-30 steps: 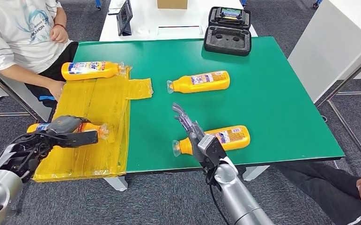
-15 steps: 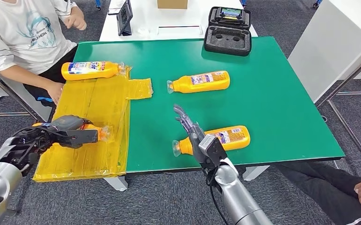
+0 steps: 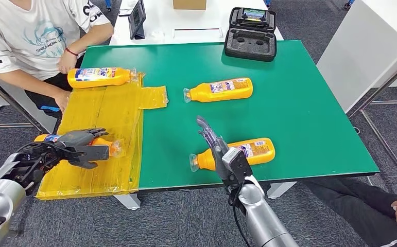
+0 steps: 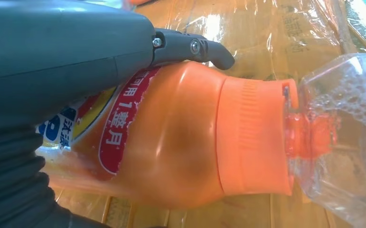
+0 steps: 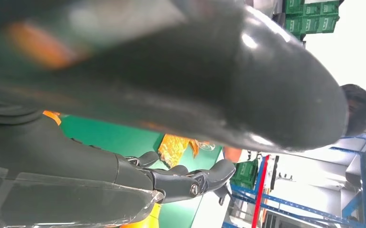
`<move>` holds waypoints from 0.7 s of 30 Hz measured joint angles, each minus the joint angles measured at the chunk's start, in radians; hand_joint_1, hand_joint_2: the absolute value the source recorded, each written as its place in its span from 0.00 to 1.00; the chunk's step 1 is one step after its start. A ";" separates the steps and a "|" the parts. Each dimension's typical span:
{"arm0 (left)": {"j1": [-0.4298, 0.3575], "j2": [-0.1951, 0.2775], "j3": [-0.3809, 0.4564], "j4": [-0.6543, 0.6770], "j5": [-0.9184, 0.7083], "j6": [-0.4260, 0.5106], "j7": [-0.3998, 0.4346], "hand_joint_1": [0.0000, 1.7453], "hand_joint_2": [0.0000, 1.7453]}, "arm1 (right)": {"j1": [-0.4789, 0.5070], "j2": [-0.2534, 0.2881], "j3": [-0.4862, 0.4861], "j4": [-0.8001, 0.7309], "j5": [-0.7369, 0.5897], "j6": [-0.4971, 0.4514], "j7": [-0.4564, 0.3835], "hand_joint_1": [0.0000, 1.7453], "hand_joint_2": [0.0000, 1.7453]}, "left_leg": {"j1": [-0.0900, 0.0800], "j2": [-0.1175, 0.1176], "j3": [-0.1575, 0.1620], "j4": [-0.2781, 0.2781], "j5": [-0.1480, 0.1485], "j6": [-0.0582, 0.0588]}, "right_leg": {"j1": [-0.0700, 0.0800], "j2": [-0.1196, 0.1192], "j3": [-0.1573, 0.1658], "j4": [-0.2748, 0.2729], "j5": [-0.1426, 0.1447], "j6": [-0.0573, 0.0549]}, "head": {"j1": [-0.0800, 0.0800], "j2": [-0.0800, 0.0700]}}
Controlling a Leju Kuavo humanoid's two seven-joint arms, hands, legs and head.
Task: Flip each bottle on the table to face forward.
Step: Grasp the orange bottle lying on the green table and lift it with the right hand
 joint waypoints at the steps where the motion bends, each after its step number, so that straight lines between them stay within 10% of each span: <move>1: 0.000 0.000 -0.001 0.000 0.000 0.000 0.000 0.00 0.00 | 0.000 0.000 -0.001 0.000 0.000 0.000 0.000 0.00 0.00 | 0.000 0.000 0.000 0.000 0.000 0.000 | 0.000 0.000 0.000 0.000 0.000 0.000 | 0.000 0.000; 21: 0.011 -0.007 0.002 0.001 0.081 0.004 -0.025 0.00 0.00 | 0.011 0.000 -0.002 0.000 0.001 -0.007 0.005 0.00 0.00 | 0.000 0.000 0.000 0.000 0.000 0.000 | 0.000 0.000 0.000 0.001 0.000 0.000 | 0.000 0.000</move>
